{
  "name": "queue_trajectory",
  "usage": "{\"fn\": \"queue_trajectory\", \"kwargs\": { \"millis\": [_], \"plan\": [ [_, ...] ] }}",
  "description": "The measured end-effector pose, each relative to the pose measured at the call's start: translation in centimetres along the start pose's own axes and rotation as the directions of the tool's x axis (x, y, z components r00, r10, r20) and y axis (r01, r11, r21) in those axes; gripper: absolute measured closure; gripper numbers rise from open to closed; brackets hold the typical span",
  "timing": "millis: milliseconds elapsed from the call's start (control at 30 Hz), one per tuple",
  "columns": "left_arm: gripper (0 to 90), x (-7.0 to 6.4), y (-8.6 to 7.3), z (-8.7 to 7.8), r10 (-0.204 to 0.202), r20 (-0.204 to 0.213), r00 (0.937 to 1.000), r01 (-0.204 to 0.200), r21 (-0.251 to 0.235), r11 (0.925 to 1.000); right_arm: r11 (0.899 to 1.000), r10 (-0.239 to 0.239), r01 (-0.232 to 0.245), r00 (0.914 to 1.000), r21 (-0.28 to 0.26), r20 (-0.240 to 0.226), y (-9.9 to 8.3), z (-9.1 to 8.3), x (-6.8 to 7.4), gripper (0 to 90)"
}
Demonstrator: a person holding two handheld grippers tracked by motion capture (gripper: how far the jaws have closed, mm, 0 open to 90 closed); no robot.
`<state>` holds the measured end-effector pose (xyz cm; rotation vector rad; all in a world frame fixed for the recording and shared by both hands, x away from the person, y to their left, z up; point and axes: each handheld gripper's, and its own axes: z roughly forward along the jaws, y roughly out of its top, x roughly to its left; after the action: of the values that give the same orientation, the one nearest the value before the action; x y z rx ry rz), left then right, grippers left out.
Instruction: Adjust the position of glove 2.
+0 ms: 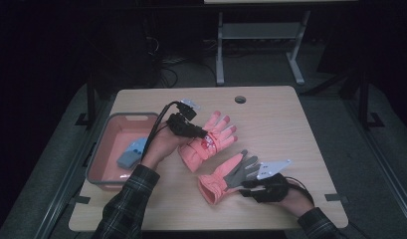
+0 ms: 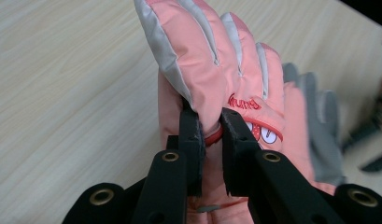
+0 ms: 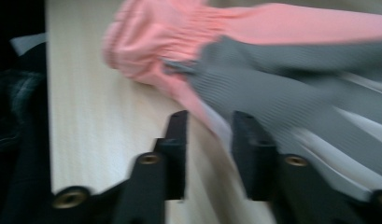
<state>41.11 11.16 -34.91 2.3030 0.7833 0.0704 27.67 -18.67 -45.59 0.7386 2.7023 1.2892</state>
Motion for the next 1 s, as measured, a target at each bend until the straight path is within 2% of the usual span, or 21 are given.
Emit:
{"fn": "queue_trajectory", "kwargs": {
  "millis": [100,167,300,367,433,533,633,800,867,1000],
  "plan": [
    [79.7,-0.6,0.0,0.0,0.003,0.016,0.9999,-0.003,-0.001,1.0000,0.998,0.053,-0.051,0.9959,-0.026,0.074,-0.8,-1.7,-1.3,47.8],
    [79.7,-1.2,0.0,0.1,-0.005,0.034,0.9994,0.005,0.001,1.0000,0.996,0.083,-0.078,0.9871,-0.042,0.137,-1.3,-2.5,-2.4,39.4],
    [79.6,-2.5,0.1,0.3,0.008,0.059,0.9982,-0.008,0.000,1.0000,0.991,0.136,-0.130,0.9612,-0.043,0.240,-2.4,-3.4,-4.6,31.2],
    [79.6,-3.1,0.1,0.3,0.013,0.082,0.9965,-0.014,0.005,0.9999,0.986,0.168,-0.160,0.9446,-0.050,0.282,-2.9,-3.7,-5.5,28.1],
    [79.7,-3.8,0.1,0.7,0.015,0.095,0.9954,-0.016,0.005,0.9999,0.980,0.199,-0.189,0.9293,-0.061,0.311,-3.3,-3.9,-6.3,25.0],
    [79.7,-4.5,0.0,1.3,0.021,0.115,0.9931,-0.023,0.018,0.9996,0.976,0.218,-0.209,0.9148,-0.066,0.340,-3.8,-4.3,-7.0,22.8],
    [79.7,-5.0,0.1,1.9,0.016,0.147,0.9889,-0.020,0.026,0.9994,0.973,0.228,-0.220,0.9059,-0.063,0.357,-4.1,-4.3,-7.4,21.4],
    [79.6,-6.2,0.6,2.3,0.027,0.177,0.9839,-0.034,0.032,0.9989,0.970,0.239,-0.241,0.8947,-0.043,0.378,-4.4,-4.0,-7.7,19.3],
    [79.7,-6.5,0.7,2.6,0.032,0.187,0.9819,-0.041,0.040,0.9984,0.970,0.233,-0.240,0.8931,-0.030,0.385,-4.6,-3.8,-7.8,19.0],
    [79.6,-6.9,0.4,3.6,0.044,0.171,0.9844,-0.059,0.082,0.9949,0.972,0.225,-0.234,0.8927,-0.026,0.390,-4.7,-3.7,-7.8,18.3]
  ]
}}
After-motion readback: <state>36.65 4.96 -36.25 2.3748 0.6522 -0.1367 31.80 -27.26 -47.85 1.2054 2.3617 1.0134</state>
